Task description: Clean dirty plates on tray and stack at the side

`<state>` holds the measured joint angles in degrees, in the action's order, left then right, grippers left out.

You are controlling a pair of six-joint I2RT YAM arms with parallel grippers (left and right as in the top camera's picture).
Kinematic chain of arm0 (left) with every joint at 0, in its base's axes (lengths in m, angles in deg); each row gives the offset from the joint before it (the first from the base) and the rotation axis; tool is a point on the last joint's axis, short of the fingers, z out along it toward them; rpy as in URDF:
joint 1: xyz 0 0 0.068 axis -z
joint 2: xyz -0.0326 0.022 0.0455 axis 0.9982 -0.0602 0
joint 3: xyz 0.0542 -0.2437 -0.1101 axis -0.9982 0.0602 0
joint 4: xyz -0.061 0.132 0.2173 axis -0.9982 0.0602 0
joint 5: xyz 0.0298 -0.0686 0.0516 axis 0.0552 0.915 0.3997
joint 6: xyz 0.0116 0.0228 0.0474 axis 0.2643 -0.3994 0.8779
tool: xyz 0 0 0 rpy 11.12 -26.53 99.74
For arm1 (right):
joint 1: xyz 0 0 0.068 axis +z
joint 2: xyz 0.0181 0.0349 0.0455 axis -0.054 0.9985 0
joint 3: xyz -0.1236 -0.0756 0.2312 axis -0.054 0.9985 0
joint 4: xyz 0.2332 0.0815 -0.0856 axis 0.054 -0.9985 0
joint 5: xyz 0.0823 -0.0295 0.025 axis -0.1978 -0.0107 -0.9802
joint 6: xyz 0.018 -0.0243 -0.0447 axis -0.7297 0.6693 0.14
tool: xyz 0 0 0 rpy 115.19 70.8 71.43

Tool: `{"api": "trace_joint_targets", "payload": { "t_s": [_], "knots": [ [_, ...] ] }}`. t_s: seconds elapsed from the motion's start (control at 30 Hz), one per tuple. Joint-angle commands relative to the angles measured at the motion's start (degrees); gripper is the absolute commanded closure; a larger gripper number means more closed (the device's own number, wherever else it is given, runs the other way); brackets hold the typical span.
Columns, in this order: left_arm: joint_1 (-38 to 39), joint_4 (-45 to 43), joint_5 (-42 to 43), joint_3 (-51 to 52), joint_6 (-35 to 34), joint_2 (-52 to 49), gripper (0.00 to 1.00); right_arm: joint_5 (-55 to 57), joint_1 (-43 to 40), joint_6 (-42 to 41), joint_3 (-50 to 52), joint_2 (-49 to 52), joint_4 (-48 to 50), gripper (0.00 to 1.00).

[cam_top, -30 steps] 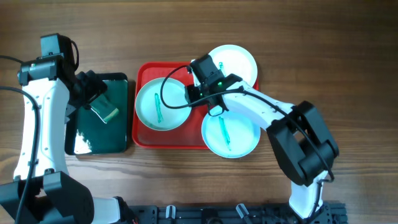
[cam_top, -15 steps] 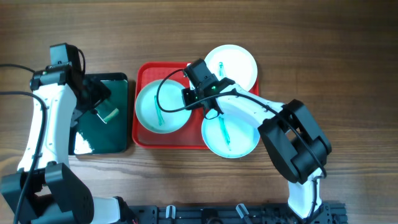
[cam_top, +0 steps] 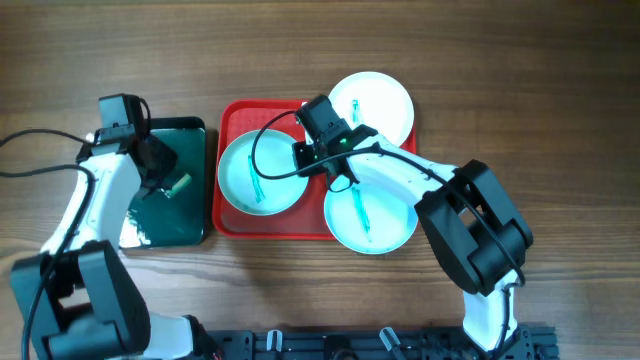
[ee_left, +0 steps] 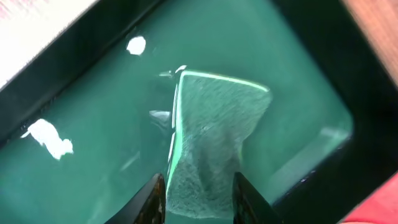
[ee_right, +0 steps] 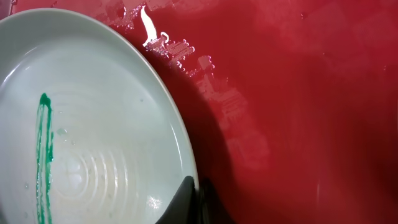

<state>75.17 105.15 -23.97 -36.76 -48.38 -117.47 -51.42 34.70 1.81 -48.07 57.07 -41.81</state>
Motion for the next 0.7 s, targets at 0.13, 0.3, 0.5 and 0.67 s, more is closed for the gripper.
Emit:
{"api": "trace_joint_targets", "payload": {
  "t_s": [0.13, 0.3, 0.5, 0.67],
  "knots": [
    [1.09, 15.3, -1.64, -15.76, -5.07, -10.43, 0.68, 0.37, 0.28, -0.33, -1.03, 1.07, 0.04, 0.96],
    [1.16, 16.94, -1.6, -21.84, -4.17, -19.71, 0.69, 0.37, 0.28, -0.2, -1.03, 1.07, -0.2, 0.96],
    [3.19, 14.71, 0.74, -21.84, 0.09, -24.13, 0.7, 0.39, 0.26, -0.2, -1.03, 1.07, 0.0, 0.96],
    [4.74, 14.78, 0.28, -19.87, 0.07, -24.2, 0.64, 0.37, 0.26, -0.24, -1.03, 1.07, 0.07, 0.96]
  ]
}}
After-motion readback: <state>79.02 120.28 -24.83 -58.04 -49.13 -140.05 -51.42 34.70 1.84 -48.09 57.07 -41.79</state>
